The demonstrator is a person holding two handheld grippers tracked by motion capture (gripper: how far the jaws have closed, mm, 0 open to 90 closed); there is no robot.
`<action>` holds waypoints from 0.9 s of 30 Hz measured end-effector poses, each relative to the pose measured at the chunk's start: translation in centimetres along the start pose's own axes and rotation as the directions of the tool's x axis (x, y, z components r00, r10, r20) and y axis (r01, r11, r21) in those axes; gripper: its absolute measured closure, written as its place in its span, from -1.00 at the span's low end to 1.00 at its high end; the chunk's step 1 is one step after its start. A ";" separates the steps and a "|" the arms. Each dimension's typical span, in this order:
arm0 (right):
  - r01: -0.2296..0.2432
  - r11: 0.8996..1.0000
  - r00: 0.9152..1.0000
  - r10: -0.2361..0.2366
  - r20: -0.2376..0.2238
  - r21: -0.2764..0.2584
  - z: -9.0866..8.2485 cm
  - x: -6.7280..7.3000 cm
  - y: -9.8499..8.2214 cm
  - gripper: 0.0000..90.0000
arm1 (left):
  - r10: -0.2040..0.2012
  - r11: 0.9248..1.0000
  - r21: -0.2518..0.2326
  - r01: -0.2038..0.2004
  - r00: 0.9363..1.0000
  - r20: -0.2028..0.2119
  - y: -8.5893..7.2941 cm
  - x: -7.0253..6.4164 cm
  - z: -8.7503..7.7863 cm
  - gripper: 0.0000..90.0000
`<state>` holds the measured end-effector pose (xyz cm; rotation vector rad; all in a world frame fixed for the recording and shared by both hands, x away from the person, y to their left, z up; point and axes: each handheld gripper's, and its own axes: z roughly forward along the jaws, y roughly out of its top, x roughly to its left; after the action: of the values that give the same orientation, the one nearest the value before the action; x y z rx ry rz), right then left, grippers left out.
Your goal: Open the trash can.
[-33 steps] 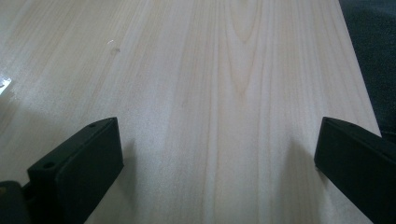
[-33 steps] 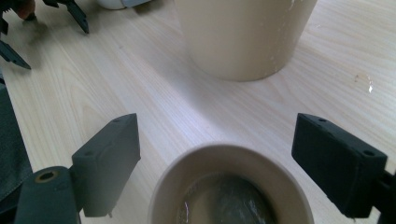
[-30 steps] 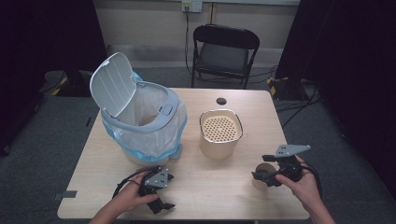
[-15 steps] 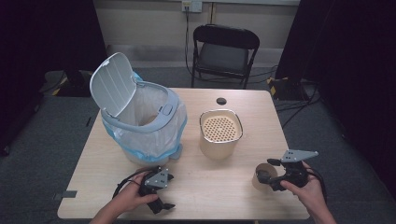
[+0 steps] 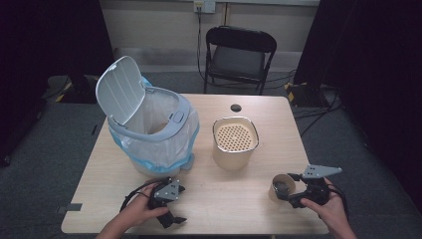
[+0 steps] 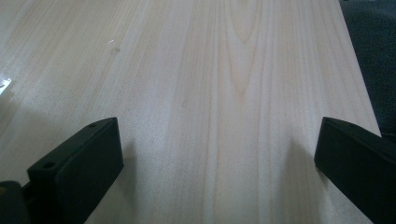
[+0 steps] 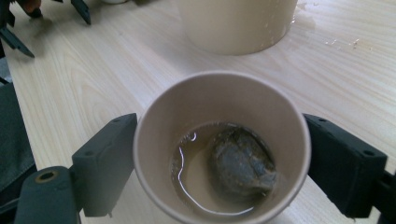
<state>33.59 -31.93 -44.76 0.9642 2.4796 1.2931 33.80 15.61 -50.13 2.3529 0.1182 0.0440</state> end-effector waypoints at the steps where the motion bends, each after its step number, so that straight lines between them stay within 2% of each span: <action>1: 0.004 1.000 1.000 -0.004 0.003 -0.006 0.1 0.0 -0.3 -0.67 | 0.000 1.000 -0.002 0.000 1.000 0.000 0.0 0.0 0.0 -0.99; 12: 0.018 0.999 1.000 -0.018 -0.003 -0.037 0.5 0.1 -1.3 -0.65 | 0.000 1.000 -0.001 0.000 1.000 0.000 0.0 0.0 0.0 -0.99; 15: 0.032 0.999 0.999 -0.031 0.010 -0.040 0.7 0.2 -1.5 -0.65 | 0.000 1.000 -0.001 0.000 1.000 0.000 0.0 0.0 0.0 -0.99; 27: 0.037 0.995 0.999 -0.036 0.011 -0.093 1.6 0.0 -2.6 -0.49 | 0.000 1.000 0.000 0.000 1.000 0.000 0.0 0.0 0.0 -0.99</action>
<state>33.11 -31.88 -47.76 0.8975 2.3944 1.3761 33.80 15.61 -50.13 2.3528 0.1185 0.0442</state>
